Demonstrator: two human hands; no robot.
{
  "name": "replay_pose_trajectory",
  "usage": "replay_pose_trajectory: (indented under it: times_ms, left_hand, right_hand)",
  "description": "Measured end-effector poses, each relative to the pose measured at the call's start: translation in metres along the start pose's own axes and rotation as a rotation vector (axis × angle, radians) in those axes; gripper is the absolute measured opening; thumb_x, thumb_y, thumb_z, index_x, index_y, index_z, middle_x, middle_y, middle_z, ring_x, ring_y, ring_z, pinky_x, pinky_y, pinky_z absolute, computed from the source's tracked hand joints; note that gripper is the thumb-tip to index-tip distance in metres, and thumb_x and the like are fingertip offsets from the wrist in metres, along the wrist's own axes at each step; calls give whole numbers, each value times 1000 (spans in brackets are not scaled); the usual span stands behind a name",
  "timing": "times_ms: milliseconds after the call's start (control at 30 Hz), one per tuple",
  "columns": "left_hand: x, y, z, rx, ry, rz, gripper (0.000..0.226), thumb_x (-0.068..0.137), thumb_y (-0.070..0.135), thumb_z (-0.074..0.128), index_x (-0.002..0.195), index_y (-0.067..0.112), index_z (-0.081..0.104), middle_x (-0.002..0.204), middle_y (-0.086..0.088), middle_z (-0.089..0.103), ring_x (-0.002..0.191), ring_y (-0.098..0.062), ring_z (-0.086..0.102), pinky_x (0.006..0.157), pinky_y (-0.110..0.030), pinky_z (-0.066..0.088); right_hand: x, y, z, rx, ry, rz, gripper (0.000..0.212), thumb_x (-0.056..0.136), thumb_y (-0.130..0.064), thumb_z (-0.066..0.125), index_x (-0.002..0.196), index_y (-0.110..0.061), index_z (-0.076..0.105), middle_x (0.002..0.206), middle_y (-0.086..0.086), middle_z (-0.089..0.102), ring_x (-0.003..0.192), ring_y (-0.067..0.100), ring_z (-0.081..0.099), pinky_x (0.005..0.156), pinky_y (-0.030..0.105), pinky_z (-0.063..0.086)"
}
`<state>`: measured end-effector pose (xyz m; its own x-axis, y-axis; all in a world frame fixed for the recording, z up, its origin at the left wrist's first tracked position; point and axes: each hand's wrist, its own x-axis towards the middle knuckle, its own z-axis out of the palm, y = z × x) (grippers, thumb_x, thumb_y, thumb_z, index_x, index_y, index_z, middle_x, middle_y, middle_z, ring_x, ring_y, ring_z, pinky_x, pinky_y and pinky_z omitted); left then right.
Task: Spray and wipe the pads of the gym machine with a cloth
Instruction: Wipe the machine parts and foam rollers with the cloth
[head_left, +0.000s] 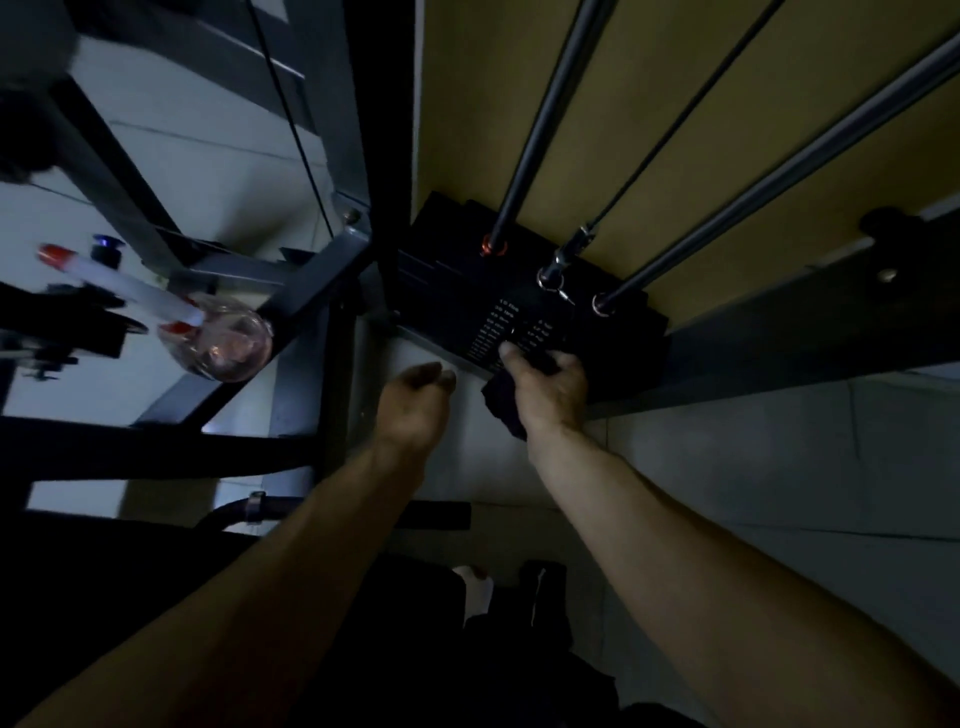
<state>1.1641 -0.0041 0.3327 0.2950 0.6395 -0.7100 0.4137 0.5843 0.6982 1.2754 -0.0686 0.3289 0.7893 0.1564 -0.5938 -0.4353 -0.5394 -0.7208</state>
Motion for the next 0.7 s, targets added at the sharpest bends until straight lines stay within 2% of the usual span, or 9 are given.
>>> replay_pose_trajectory:
  times_ms: [67, 167, 233, 267, 333, 433, 467, 600, 700]
  left_hand:
    - [-19, 6, -14, -101, -80, -135, 7, 102, 43, 59, 103, 35, 58, 117, 3, 63, 108, -17, 60, 101, -45, 51]
    - [-42, 11, -39, -296, -255, -257, 45, 90, 71, 57, 114, 35, 68, 121, 7, 70, 114, -17, 63, 101, -47, 49]
    - [-56, 16, -58, -430, -267, -278, 68, 70, 79, 72, 120, 33, 73, 120, 5, 74, 114, -17, 67, 97, -44, 52]
    - [-62, 17, -68, -501, -211, -269, 70, 65, 71, 81, 119, 28, 74, 118, 1, 76, 111, -20, 70, 95, -44, 54]
    - [-73, 20, -95, -544, -16, -213, 45, 76, 43, 87, 109, 14, 76, 101, -9, 79, 96, -26, 75, 90, -44, 59]
    - [-88, 21, -140, -467, 197, -169, 9, 87, 10, 79, 95, 7, 75, 68, -6, 75, 64, -22, 72, 67, -34, 61]
    - [-93, 23, -155, -450, 264, -161, 6, 87, 6, 77, 92, 8, 75, 62, -5, 72, 57, -21, 69, 58, -30, 59]
    - [-105, 30, -207, -433, 423, -130, 16, 84, -2, 71, 98, 5, 75, 67, -13, 65, 44, -20, 60, 44, -24, 48]
    - [-107, 36, -231, -434, 463, -93, 14, 87, -4, 69, 90, 9, 73, 70, -14, 65, 36, -13, 57, 38, -20, 44]
  right_hand:
    - [-28, -13, 3, -14, -62, 57, 59, 88, -46, 78, 136, -21, 56, 138, 3, 59, 131, 27, 56, 103, 33, 45]
    - [-85, -35, 15, -58, -295, 203, 66, 97, -60, 58, 153, -26, 45, 153, 4, 48, 138, 28, 48, 106, 36, 40]
    - [-119, -40, 29, 15, -435, 269, 57, 103, -58, 48, 149, -25, 52, 150, 6, 53, 137, 28, 50, 108, 38, 43]
    - [-134, -41, 36, 20, -480, 286, 55, 105, -57, 45, 147, -23, 55, 147, 7, 56, 137, 27, 51, 108, 37, 42]
    - [-160, -38, 50, -44, -529, 271, 51, 106, -54, 43, 139, -20, 62, 138, 4, 62, 132, 25, 56, 105, 30, 42]
    - [-182, -34, 73, -173, -528, 71, 19, 102, -36, 60, 106, -24, 74, 106, -2, 73, 106, 22, 68, 86, 25, 50]
    - [-185, -32, 84, -216, -513, -23, 15, 99, -29, 66, 111, -24, 73, 111, -2, 72, 109, 20, 67, 89, 26, 51]
    - [-193, -49, 130, -344, -533, -363, 67, 92, -26, 76, 151, -24, 47, 147, 0, 50, 128, 12, 51, 108, 35, 48]
    - [-192, -61, 162, -455, -558, -585, 66, 97, -25, 68, 156, -19, 40, 156, 7, 42, 141, 23, 44, 114, 41, 44]
